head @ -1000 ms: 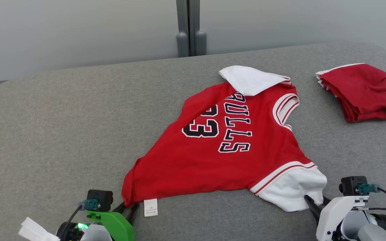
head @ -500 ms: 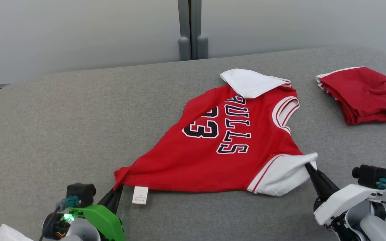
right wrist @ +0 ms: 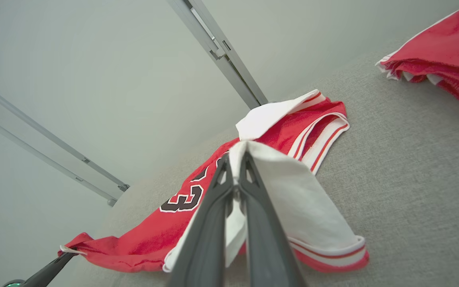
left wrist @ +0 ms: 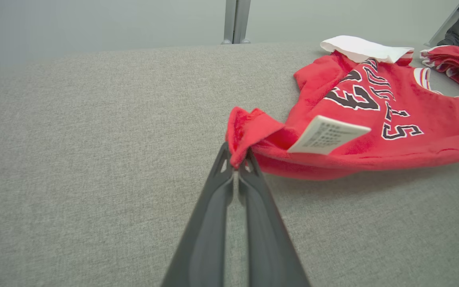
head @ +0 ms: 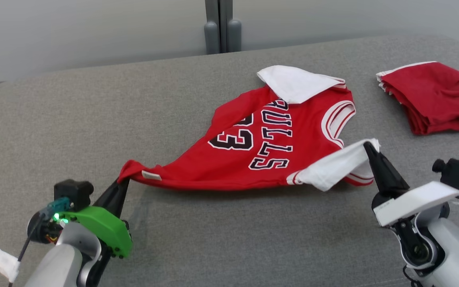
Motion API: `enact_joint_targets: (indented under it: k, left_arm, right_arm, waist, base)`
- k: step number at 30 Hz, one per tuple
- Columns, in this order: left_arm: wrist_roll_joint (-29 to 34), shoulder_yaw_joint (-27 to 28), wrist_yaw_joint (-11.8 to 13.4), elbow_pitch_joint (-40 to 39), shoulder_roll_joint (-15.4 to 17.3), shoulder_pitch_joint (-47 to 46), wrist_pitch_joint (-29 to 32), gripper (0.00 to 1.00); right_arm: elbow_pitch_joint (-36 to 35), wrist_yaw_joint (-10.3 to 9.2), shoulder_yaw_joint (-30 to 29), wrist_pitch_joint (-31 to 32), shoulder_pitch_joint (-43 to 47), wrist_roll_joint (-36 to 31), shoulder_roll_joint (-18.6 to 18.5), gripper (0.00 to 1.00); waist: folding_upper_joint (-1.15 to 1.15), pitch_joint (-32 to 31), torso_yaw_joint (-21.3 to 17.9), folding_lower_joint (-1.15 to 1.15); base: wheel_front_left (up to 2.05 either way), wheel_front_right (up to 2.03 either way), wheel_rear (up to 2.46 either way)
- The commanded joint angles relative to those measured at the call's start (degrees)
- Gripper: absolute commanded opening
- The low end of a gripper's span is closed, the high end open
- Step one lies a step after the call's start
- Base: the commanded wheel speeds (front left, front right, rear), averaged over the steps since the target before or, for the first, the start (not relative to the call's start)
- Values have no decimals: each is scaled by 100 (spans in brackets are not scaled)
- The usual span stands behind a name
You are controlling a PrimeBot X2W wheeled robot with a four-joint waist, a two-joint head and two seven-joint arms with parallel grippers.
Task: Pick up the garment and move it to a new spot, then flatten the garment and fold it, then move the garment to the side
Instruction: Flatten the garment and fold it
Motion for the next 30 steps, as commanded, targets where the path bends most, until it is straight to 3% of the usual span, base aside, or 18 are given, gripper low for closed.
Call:
enact_joint_targets:
  k: [1,10,18,23,30]
  left_arm:
    - [27,-4,-22,5,71,-257,23,0]
    - [32,-284,-109,648,197,-2193,339,0]
    - [-307,-755,-118,1383,483,-4371,679,0]
    - [-606,-839,-116,1688,665,-5613,961,0]
    - [-1020,-585,-115,2356,551,-7151,858,0]
  right_arm:
    - [-12,1,8,-60,-254,39,11,0]
    - [540,1,99,-140,-2099,4,42,0]
    - [1452,1,445,-104,-4542,-54,68,0]
    - [2071,1,512,-88,-5990,-53,46,0]
    - [2585,1,506,-98,-7650,178,-76,0]
  waist:
    - [0,316,-32,0]
    - [0,1191,56,0]
    - [0,1813,-43,0]
    - [0,2073,-80,0]
    - [0,2180,-81,0]
  base:
    - [0,0,0]
    - [0,0,0]
    - [0,0,0]
    - [0,0,0]
    - [0,0,0]
